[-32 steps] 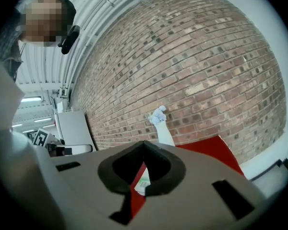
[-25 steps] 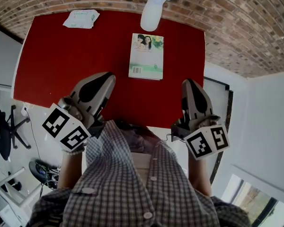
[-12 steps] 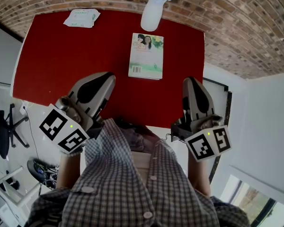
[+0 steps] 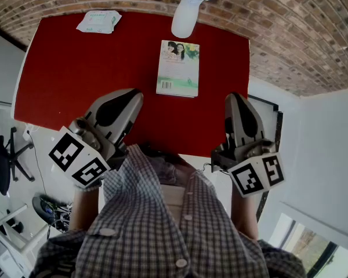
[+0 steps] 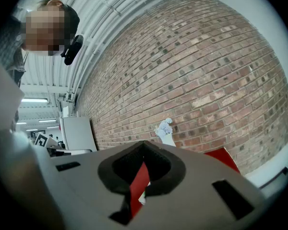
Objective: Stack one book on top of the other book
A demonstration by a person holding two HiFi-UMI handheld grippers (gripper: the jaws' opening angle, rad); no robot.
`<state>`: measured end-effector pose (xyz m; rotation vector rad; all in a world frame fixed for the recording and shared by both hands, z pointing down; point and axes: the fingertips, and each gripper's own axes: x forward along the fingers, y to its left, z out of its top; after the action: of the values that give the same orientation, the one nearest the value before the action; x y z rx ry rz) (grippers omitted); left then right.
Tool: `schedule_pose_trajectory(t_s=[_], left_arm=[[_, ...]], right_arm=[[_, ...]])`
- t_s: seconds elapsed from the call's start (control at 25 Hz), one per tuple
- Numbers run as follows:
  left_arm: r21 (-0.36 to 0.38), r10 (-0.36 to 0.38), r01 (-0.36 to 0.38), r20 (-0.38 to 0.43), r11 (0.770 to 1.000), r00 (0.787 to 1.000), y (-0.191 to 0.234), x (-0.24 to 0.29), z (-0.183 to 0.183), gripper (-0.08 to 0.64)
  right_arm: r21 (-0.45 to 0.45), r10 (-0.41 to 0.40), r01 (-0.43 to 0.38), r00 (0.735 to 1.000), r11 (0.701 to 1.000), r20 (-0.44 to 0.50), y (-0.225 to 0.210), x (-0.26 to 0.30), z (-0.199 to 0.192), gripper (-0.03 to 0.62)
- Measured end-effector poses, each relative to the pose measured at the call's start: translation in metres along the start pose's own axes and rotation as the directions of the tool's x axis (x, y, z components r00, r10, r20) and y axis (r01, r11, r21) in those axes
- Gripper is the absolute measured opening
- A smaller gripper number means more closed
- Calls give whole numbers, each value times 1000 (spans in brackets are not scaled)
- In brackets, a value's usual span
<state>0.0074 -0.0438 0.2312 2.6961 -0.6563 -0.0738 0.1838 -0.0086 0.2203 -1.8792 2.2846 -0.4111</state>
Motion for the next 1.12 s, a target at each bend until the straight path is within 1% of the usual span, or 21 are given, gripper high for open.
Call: schedule_pose_trajectory(t_s=[0.6,0.88,1.12], left_arm=[[2,-16,16,-21,1000,1000,-2,5,-4,8],[-40,-34,34,-3,999,999,-3,9,0,8],[-43,-34,34,-6,998,999,-2,9,-2,8]], right_arm=[[-10,2,-2,1000,1000,-13,-2,1,-3,6],[-29,1,-2,1000,1000,-29,-3,2,-6,6],[-30,1,-2,999,1000,-33,-4,2,-8,6]])
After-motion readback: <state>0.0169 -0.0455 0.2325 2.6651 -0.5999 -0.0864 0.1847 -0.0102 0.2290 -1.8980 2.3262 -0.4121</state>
